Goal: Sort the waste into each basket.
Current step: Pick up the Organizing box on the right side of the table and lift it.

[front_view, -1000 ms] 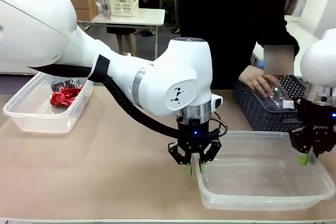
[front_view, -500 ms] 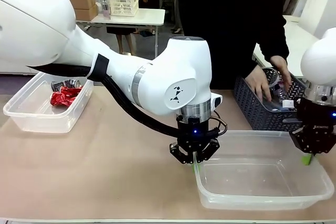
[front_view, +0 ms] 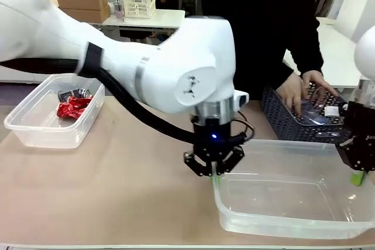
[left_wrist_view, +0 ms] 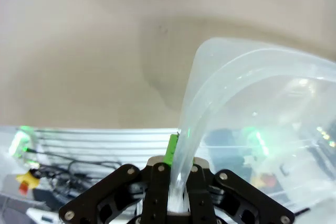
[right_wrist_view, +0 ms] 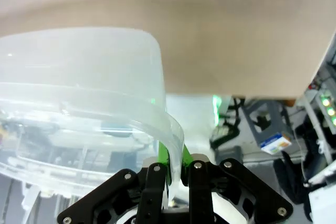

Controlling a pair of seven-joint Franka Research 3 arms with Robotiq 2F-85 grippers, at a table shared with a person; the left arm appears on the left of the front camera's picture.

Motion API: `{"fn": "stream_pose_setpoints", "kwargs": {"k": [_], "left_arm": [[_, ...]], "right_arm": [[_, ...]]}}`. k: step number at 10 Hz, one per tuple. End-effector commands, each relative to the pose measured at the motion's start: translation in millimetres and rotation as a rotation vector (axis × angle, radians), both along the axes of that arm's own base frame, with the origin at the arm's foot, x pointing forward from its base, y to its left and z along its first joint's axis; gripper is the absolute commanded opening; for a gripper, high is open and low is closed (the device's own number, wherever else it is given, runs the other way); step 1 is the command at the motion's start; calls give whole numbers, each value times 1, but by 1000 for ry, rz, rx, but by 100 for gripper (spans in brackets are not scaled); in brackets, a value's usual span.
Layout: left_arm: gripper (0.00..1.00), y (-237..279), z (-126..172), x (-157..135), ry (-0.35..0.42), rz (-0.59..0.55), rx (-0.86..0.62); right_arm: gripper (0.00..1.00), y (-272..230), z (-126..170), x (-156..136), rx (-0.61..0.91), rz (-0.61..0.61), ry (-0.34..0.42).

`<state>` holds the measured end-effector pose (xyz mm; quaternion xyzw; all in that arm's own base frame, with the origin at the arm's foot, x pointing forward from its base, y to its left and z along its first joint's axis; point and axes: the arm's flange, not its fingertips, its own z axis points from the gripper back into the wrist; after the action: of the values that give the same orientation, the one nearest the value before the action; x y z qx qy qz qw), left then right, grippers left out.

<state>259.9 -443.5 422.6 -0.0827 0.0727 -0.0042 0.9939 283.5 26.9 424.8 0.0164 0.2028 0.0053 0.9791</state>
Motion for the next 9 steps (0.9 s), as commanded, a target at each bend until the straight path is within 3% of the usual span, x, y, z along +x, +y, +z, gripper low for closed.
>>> {"fn": "stream_pose_setpoints", "kwargs": {"k": [1, 4, 6, 7, 8, 9], "left_arm": [[0, 70, 42, -4, -47, 46, 18], [0, 126, 80, -16, -87, 49, 5], [0, 159, 92, -13, -99, 128, -11], [0, 172, 94, -10, -100, 195, -53], [0, 119, 100, -23, -97, 70, -46], [0, 119, 100, -23, -97, 70, -46]], "right_arm": [[0, 19, 48, -34, -120, -12, 16], [0, 71, 107, 9, -89, 11, 23], [0, 94, 112, 32, -56, -3, 32], [0, 97, 104, 35, -47, -84, 10], [0, 109, 114, 18, -1, 25, -32], [0, 109, 114, 18, -1, 25, -32]]}}
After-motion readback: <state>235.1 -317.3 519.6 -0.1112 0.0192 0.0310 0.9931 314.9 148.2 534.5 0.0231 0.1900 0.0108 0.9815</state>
